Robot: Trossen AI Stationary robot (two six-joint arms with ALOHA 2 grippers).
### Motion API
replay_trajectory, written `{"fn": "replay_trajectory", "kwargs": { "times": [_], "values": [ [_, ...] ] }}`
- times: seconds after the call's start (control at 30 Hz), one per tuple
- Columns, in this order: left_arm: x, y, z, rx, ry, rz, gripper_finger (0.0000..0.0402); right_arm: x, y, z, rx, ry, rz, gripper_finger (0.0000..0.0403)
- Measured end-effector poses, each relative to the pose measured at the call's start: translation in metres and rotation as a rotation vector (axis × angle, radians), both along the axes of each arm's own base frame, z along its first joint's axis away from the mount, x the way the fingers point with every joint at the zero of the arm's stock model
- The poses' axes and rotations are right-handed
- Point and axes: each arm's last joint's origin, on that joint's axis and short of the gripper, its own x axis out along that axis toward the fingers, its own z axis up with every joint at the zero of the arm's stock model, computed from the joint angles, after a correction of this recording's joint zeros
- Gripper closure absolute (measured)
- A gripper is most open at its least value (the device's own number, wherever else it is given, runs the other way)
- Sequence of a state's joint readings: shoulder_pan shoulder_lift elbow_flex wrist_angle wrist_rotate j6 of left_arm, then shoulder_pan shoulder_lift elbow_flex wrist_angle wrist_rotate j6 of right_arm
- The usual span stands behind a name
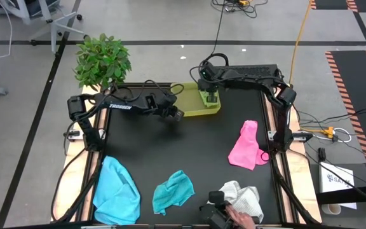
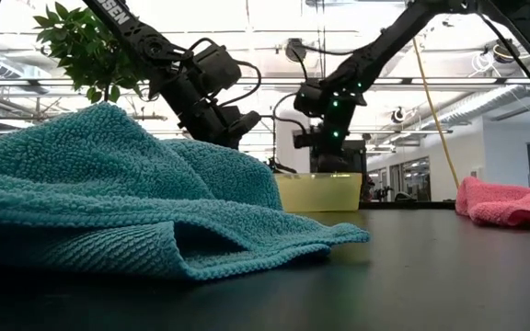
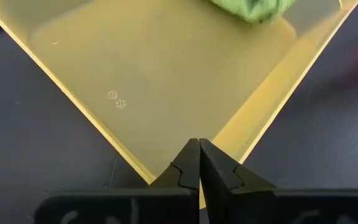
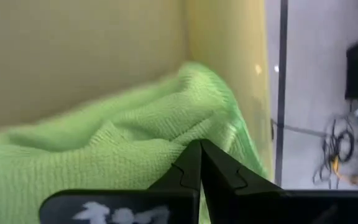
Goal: Fold microfiber towels
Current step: Put the green microfiber cloth into the bin
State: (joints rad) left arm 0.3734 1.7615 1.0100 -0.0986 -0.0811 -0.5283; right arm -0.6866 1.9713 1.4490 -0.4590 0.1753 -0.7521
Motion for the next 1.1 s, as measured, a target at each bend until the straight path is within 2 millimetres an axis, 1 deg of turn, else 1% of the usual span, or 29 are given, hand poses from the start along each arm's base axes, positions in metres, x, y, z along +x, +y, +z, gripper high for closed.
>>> {"fn": "replay_trajectory", "kwargs": {
  "times": [0.1, 0.17, 0.27, 0.37, 0.53, 0.63, 0.7, 0.77, 0.97, 1.1],
  "values": [
    [0.0, 0.0, 0.0, 0.0, 0.0, 0.0, 0.0389, 0.001, 0.003, 0.0, 0.025, -0.014, -0.008, 0.0403],
    [0.0, 0.0, 0.0, 0.0, 0.0, 0.0, 0.0395, -0.001, 0.005, 0.004, 0.03, -0.012, -0.015, 0.0403],
    [0.0, 0.0, 0.0, 0.0, 0.001, 0.0, 0.0398, -0.002, 0.01, 0.017, 0.027, -0.042, -0.027, 0.0403],
    [0.0, 0.0, 0.0, 0.0, 0.001, 0.0, 0.039, -0.005, 0.014, 0.029, 0.047, -0.083, -0.039, 0.0403],
    [0.0, 0.0, 0.0, 0.0, 0.001, 0.0, 0.0397, -0.012, 0.019, 0.059, 0.028, -0.185, -0.092, 0.0403],
    [0.001, 0.0, 0.0, 0.006, -0.008, -0.002, 0.0397, -0.017, 0.022, 0.072, 0.081, -0.278, -0.103, 0.0403],
    [0.001, 0.0, 0.002, 0.021, -0.022, -0.013, 0.0391, -0.018, 0.023, 0.075, 0.119, -0.312, -0.118, 0.0403],
    [0.0, -0.001, 0.008, 0.037, -0.035, -0.015, 0.0387, -0.019, 0.025, 0.074, 0.145, -0.308, -0.144, 0.0403],
    [-0.012, -0.013, 0.045, 0.143, -0.057, -0.006, 0.0398, -0.018, 0.036, 0.075, 0.195, -0.295, -0.176, 0.0403],
    [-0.023, -0.023, 0.067, 0.15, -0.084, -0.001, 0.0386, -0.015, 0.039, 0.075, 0.202, -0.3, -0.172, 0.0403]
  ]
}}
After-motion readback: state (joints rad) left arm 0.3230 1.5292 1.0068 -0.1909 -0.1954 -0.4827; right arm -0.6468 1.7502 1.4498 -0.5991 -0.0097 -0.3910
